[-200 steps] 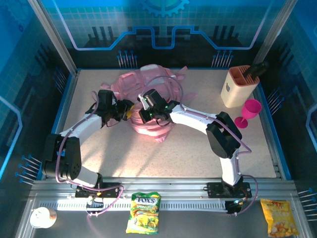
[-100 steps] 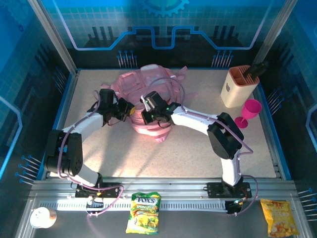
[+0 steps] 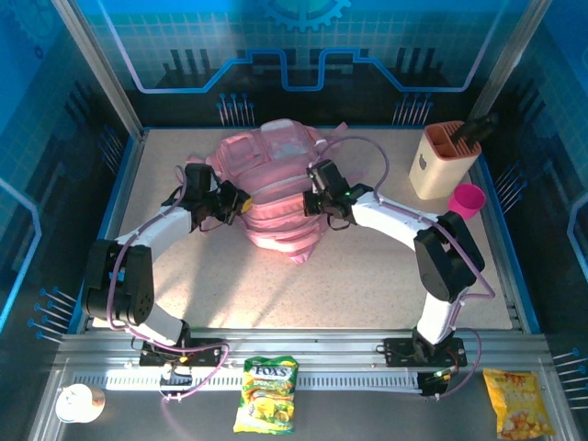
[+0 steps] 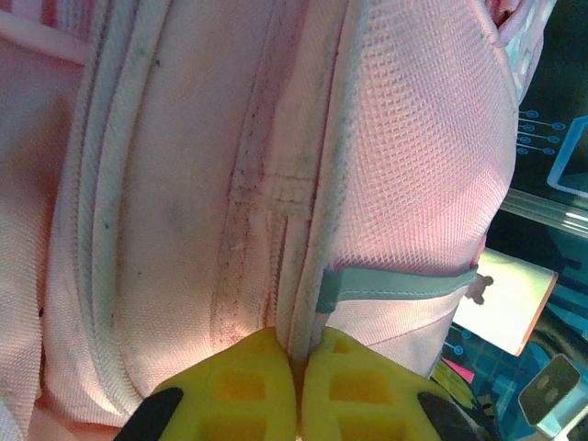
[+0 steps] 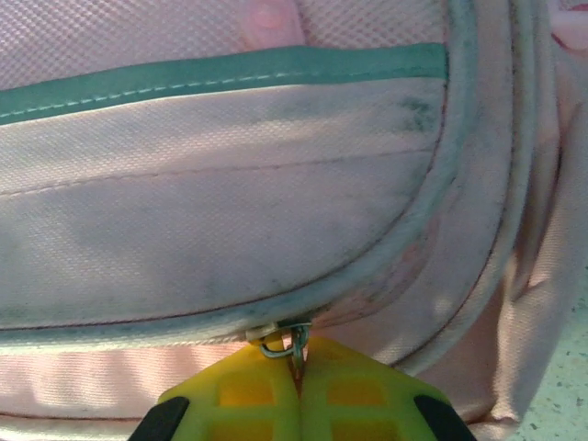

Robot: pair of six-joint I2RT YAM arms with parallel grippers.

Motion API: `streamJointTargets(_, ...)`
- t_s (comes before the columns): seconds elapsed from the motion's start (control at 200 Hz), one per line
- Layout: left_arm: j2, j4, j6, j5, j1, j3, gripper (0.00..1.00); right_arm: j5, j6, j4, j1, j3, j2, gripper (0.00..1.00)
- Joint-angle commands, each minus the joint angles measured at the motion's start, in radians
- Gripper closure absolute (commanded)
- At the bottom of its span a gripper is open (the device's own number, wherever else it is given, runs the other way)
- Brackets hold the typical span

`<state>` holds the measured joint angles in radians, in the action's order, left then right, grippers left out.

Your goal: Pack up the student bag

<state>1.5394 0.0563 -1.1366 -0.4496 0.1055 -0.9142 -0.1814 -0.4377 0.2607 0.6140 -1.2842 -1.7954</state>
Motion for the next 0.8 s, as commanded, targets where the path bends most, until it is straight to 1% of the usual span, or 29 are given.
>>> streamJointTargets(0.0, 0.019, -0.007, 0.029, 0.007, -0.023, -0.046, 1.00, 0.092, 0.053, 0.078, -0.013, -0.049, -0.016, 0.91)
streamJointTargets(0.1, 0.027, -0.024, 0.017, -0.009, -0.023, -0.045, 1.00, 0.131, 0.061, 0.091, -0.004, -0.081, -0.052, 0.85)
streamJointTargets(0.225, 0.031, -0.032, 0.013, -0.015, -0.024, -0.046, 1.00, 0.107, 0.050, 0.093, -0.002, -0.100, -0.067, 0.79)
streamJointTargets(0.36, 0.030, -0.024, 0.016, -0.014, -0.024, -0.049, 1.00, 0.087, 0.031, 0.093, -0.002, -0.117, -0.076, 0.77)
streamJointTargets(0.41, 0.031, -0.023, 0.017, -0.014, -0.024, -0.051, 1.00, 0.073, 0.022, 0.097, -0.003, -0.122, -0.079, 0.80)
streamJointTargets(0.485, 0.031, -0.018, 0.021, -0.010, -0.026, -0.053, 1.00, 0.031, 0.009, 0.102, -0.006, -0.122, -0.076, 0.88)
streamJointTargets(0.645, 0.031, 0.002, 0.049, 0.005, -0.036, -0.059, 1.00, -0.069, -0.034, 0.116, -0.033, -0.090, -0.041, 0.97)
streamJointTargets(0.705, 0.036, 0.018, 0.072, 0.014, -0.039, -0.069, 1.00, -0.082, -0.060, 0.129, -0.051, -0.085, -0.039, 0.98)
streamJointTargets(0.795, 0.055, 0.040, 0.100, 0.022, -0.045, -0.085, 1.00, -0.081, -0.071, 0.198, -0.063, -0.137, -0.071, 1.00)
